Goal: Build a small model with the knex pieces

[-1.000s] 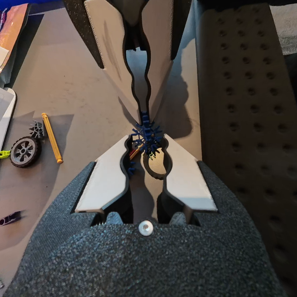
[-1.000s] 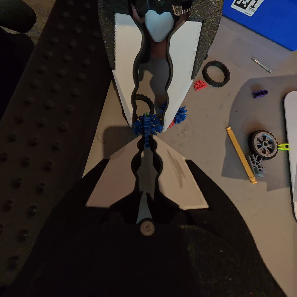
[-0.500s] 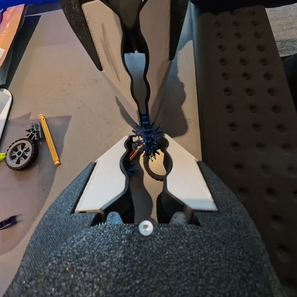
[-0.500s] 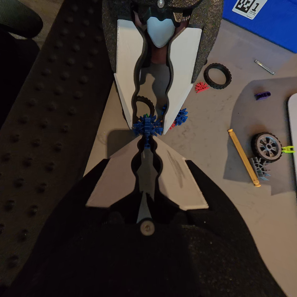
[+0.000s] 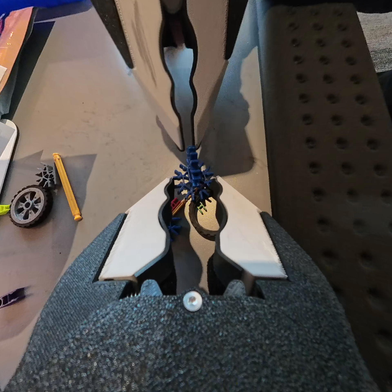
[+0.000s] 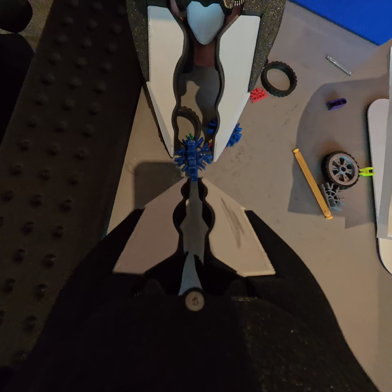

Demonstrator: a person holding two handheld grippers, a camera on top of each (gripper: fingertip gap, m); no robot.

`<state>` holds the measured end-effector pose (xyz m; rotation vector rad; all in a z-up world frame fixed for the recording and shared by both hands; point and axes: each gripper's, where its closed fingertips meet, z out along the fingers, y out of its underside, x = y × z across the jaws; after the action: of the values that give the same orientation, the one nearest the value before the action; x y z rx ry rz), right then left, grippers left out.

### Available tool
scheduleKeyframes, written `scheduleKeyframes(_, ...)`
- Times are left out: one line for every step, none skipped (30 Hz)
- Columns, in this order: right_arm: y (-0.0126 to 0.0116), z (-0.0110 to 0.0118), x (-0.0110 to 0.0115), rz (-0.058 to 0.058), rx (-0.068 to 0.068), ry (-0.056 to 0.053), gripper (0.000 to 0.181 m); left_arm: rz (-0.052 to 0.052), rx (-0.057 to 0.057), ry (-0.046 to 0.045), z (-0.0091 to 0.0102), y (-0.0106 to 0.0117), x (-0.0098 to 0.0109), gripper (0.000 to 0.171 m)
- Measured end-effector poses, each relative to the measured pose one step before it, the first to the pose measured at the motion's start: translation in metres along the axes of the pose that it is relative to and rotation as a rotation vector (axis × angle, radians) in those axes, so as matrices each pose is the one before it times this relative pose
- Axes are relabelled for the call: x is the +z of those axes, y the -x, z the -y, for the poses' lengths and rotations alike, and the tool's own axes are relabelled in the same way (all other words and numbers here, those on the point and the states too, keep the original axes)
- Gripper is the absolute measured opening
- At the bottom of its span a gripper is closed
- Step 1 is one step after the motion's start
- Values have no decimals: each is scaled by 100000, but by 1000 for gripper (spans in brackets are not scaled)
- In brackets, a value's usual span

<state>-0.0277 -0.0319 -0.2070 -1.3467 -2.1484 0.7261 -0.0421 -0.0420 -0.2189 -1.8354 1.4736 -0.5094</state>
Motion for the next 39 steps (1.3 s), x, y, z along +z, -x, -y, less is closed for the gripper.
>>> scheduleKeyframes(87,94,88,308,-255,-255,5,48,151,-62,-1,-9,-11,36)
scheduleKeyframes(-5,2,52,-121,-205,255,5,64,34,-302,14,7,-26,36)
scheduleKeyframes(2,6,17,158,269,-149,5,262,379,-589,34,-12,-43,36)
scheduleKeyframes(33,36,35,391,436,-340,5,251,207,-296,24,2,-24,36)
scheduleKeyframes(-22,1,38,239,631,-104,5,218,73,-206,13,7,-25,36)
scheduleKeyframes(3,-26,43,319,603,-29,5,126,-3,-547,49,2,-42,36)
scheduleKeyframes(58,-79,157,501,328,328,5,135,-267,-719,118,10,-20,36)
scheduleKeyframes(31,-171,190,388,-146,1037,5,-737,-1180,-873,158,-27,-52,36)
scheduleKeyframes(-14,-21,102,316,47,-408,5,-1524,-2339,-361,33,-24,-60,36)
scheduleKeyframes(-124,106,19,66,941,-1096,4,-242,-63,-192,14,27,8,36)
scheduleKeyframes(15,-59,50,811,418,119,4,857,1218,-34,51,21,43,36)
scheduleKeyframes(19,23,17,188,-544,-473,4,91,-64,-6,6,-4,5,36)
scheduleKeyframes(-11,89,1,40,-58,-469,4,-319,-595,28,-33,16,-20,36)
scheduleKeyframes(-4,19,25,143,66,74,4,262,262,5,3,24,-2,36)
scheduleKeyframes(33,8,29,262,-97,127,4,527,585,-45,13,3,23,36)
scheduleKeyframes(38,42,48,118,-388,12,3,297,243,-43,-1,-2,-1,36)
scheduleKeyframes(49,52,78,89,-479,175,3,38,48,-181,20,0,-27,36)
scheduleKeyframes(167,93,113,803,-428,-67,3,271,515,-479,79,-16,15,35)
scheduleKeyframes(14,20,70,-175,-762,370,3,165,345,60,26,-17,24,35)
scheduleKeyframes(-18,-4,11,-343,-621,191,3,16,-57,60,-9,4,12,35)
scheduleKeyframes(-15,-3,8,-16,184,-108,3,-131,-116,-23,21,5,-2,35)
scheduleKeyframes(2,35,10,95,-276,111,3,171,168,-43,16,7,25,35)
scheduleKeyframes(124,120,101,633,-583,-225,3,429,326,211,-12,12,39,36)
scheduleKeyframes(444,194,327,2600,-100,-669,3,360,17,-328,167,-16,140,36)
scheduleKeyframes(342,-500,515,1358,-1008,3499,4,11,258,-1444,479,-139,197,32)
scheduleKeyframes(247,-74,291,994,-409,478,0,-4697,955,-768,438,-853,353,12)
scheduleKeyframes(-167,-209,-203,-555,1471,204,0,3033,3066,2432,-161,267,280,14)
scheduleKeyframes(-561,-287,-280,-2681,1275,-85,0,561,-135,792,-103,137,98,13)
scheduleKeyframes(-350,188,-310,-1189,1530,-1770,0,-93,-2137,-1214,112,186,-118,16)
scheduleKeyframes(2,443,-247,122,323,-2589,0,-625,-1028,-1582,156,34,-232,20)
scheduleKeyframes(95,288,-121,225,-231,-1290,0,1119,1104,-258,-74,138,-195,24)
scheduleKeyframes(47,-71,-1,-188,-331,559,0,912,949,1588,-291,89,-132,28)
scheduleKeyframes(-47,-230,35,-589,-237,1298,0,-1312,-117,701,-128,-228,-162,31)
scheduleKeyframes(-138,-87,-68,-762,164,383,0,-319,-364,-752,111,-63,-242,32)
scheduleKeyframes(-86,139,-162,-157,684,-964,0,1359,-133,-87,36,224,-277,33)
scheduleKeyframes(12,150,-185,371,624,-1179,0,1348,-157,1580,-196,277,-333,39)
scheduleKeyframes(-71,79,-129,-393,60,-617,0,969,-486,1354,-170,278,-440,42)
scheduleKeyframes(-116,26,-69,-836,-75,-141,0,314,-944,571,-85,182,-510,44)
scheduleKeyframes(-75,43,-32,-553,48,-266,0,1305,-670,402,-90,270,-532,46)
